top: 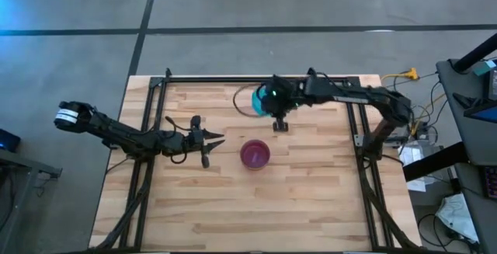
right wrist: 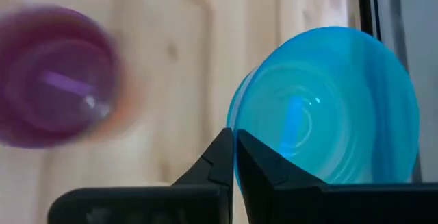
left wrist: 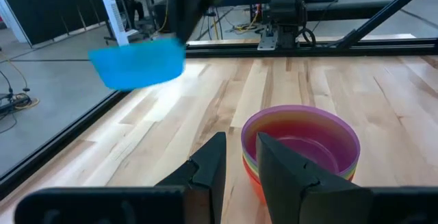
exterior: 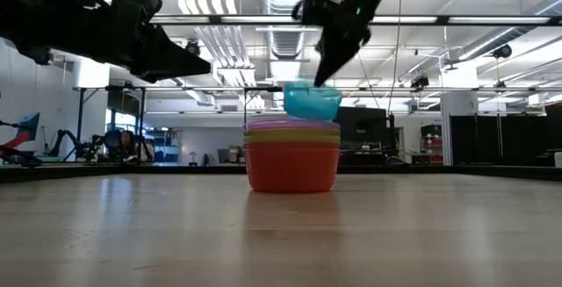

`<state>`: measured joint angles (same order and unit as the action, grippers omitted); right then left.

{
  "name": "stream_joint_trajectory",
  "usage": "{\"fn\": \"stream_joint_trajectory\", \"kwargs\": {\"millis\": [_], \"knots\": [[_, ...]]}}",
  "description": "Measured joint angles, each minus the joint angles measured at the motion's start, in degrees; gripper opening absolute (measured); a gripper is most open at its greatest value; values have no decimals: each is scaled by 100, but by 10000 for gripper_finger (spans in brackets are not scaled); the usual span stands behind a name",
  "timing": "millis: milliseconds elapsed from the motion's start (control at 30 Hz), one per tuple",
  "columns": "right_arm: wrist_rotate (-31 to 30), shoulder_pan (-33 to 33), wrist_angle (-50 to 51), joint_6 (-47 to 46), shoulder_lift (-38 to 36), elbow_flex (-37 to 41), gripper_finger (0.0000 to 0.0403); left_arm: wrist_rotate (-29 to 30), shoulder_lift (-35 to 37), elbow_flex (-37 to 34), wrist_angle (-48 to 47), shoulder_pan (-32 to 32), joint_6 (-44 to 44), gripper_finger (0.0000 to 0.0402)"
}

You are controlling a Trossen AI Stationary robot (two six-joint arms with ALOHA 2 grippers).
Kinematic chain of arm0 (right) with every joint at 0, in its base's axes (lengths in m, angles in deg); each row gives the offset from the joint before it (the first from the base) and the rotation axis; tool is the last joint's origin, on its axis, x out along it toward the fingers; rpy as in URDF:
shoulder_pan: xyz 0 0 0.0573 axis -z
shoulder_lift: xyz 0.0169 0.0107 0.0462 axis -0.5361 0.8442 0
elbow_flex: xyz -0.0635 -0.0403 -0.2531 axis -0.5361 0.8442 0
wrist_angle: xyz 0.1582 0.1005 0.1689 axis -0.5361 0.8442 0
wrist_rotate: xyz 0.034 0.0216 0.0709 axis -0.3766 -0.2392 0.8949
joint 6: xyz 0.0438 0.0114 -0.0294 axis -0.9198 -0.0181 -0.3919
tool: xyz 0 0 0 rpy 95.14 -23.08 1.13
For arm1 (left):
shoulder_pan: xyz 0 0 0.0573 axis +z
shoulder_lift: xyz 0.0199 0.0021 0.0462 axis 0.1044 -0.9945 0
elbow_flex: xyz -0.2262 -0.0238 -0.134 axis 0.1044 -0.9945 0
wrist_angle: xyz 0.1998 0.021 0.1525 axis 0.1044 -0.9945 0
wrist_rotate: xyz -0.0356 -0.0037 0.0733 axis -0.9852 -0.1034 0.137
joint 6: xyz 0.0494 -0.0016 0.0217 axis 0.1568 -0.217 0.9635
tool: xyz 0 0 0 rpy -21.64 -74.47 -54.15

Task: Nest bowls inside each other
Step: Stack the blue bowl on top of the purple bowl

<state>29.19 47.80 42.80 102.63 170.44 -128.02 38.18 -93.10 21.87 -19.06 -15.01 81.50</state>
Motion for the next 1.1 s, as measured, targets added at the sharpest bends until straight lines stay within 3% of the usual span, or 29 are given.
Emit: {"fn": "stream_joint_trajectory", "kwargs": {"millis": [300,467,833,1100], "knots": [[-335,-1748,-1313,-603,-939,998,9,0,0,2,26,0,0,67],[-931,-2446,-2030,-753,-1016,1376,9,-1,0,2,22,0,0,67],[-1198,-3264,-2427,-1230,-986,1387,9,-2,0,2,22,0,0,67],[-1290,-3364,-2318,-1211,-986,1387,9,-2,0,2,19,0,0,67]]}}
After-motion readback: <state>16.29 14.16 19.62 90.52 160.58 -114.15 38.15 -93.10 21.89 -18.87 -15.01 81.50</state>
